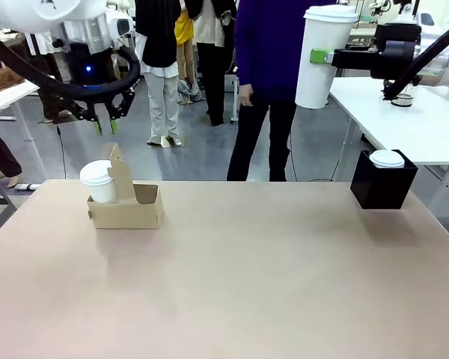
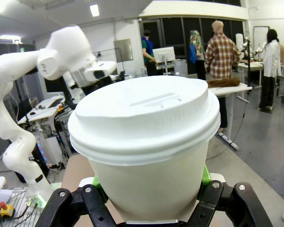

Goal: Pour a drink into a cup and package it in a carrier.
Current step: Position the Cup Carrier in the center of the table, then insert the held 600 ml Paper Cup into the Cup Carrier.

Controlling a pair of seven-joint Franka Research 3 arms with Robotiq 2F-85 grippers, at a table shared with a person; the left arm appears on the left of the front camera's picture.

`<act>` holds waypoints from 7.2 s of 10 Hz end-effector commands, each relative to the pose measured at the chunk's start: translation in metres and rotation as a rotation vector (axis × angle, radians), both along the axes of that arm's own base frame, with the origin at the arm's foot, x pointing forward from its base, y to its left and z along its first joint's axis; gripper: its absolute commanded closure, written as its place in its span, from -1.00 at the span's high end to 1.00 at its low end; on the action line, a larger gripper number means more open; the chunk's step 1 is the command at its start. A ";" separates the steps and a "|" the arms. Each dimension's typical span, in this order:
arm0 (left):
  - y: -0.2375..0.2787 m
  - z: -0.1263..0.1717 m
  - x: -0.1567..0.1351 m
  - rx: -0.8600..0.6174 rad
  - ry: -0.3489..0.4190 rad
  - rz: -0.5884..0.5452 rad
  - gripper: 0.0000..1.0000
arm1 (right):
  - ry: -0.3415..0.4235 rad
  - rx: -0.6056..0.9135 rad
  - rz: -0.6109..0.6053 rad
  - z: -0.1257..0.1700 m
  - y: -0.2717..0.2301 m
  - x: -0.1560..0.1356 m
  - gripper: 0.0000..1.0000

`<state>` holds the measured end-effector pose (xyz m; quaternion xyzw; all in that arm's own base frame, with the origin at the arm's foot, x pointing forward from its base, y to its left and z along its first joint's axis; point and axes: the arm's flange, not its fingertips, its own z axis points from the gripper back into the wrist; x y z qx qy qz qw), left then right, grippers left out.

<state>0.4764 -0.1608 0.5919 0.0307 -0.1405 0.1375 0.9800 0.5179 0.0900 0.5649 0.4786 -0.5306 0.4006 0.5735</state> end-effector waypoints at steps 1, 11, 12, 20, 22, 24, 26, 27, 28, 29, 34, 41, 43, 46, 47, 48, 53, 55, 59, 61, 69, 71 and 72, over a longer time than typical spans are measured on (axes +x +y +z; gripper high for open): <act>0.014 -0.012 0.035 0.011 0.001 -0.036 0.43 | -0.008 0.001 0.000 0.004 0.001 -0.001 0.60; 0.020 -0.081 0.085 -0.013 0.117 -0.123 -0.18 | -0.008 0.001 0.000 0.004 0.001 -0.001 0.60; 0.020 -0.085 0.085 -0.010 0.114 -0.140 -0.19 | -0.008 0.001 0.000 0.004 0.001 -0.001 0.60; 0.020 -0.088 0.084 -0.032 0.120 -0.174 -1.00 | -0.008 0.001 0.000 0.004 0.001 -0.001 0.60; 0.017 -0.088 0.085 0.000 0.116 -0.126 -1.00 | -0.008 0.001 0.000 0.004 0.001 -0.001 0.60; 0.017 -0.090 0.086 -0.009 0.124 -0.157 -1.00 | -0.008 0.001 0.000 0.004 0.001 -0.001 0.60; 0.013 -0.077 0.075 -0.028 0.114 -0.138 -0.96 | -0.008 0.001 0.000 0.004 0.001 -0.001 0.60; 0.006 -0.062 0.064 -0.036 0.108 -0.109 -0.96 | -0.008 0.001 0.000 0.004 0.001 -0.001 0.60; -0.003 -0.046 0.051 -0.057 0.102 -0.099 -0.96 | -0.008 0.001 0.000 0.004 0.001 -0.001 0.60; -0.019 -0.030 0.032 -0.061 0.086 -0.090 -0.96 | -0.008 0.001 0.000 0.004 0.001 -0.001 0.60; -0.132 0.004 -0.078 -0.122 0.058 -0.060 -0.96 | -0.008 0.001 0.000 0.004 0.001 -0.001 0.60; -0.237 -0.086 -0.115 -0.030 0.031 -0.119 -0.96 | -0.008 0.001 0.000 0.004 0.001 -0.001 0.60; -0.250 -0.107 -0.116 -0.004 0.062 -0.132 -0.96 | -0.008 0.001 0.000 0.004 0.001 -0.001 0.60; -0.244 -0.104 -0.117 -0.018 0.070 -0.152 -0.96 | -0.008 0.001 0.000 0.004 0.001 -0.001 0.60; -0.244 -0.104 -0.117 -0.018 0.070 -0.152 -0.96 | -0.008 0.001 0.000 0.004 0.001 -0.001 0.60; -0.244 -0.104 -0.117 -0.018 0.070 -0.152 -0.96 | -0.008 0.001 0.000 0.004 0.001 -0.001 0.60; -0.230 -0.088 -0.114 -0.072 0.103 -0.243 0.77 | 0.079 -0.021 0.067 -0.010 -0.002 0.014 0.60; -0.210 -0.057 -0.114 -0.105 0.153 -0.335 1.00 | 0.131 -0.026 0.200 -0.044 0.000 0.031 0.60; -0.138 -0.006 -0.114 -0.154 0.177 -0.678 1.00 | 0.140 -0.023 0.420 -0.123 0.015 0.014 0.60; -0.098 -0.005 -0.104 -0.146 0.157 -0.899 1.00 | 0.067 -0.023 0.472 -0.152 0.028 0.005 0.60; -0.063 -0.026 -0.091 -0.146 0.100 -0.982 1.00 | 0.052 -0.007 0.463 -0.172 0.050 -0.004 0.60; -0.031 -0.036 -0.094 -0.255 0.065 -1.051 1.00 | 0.009 0.029 0.504 -0.179 0.083 -0.017 0.60; -0.015 -0.043 -0.096 -0.316 0.066 -1.101 1.00 | 0.012 0.053 0.538 -0.187 0.098 -0.024 0.60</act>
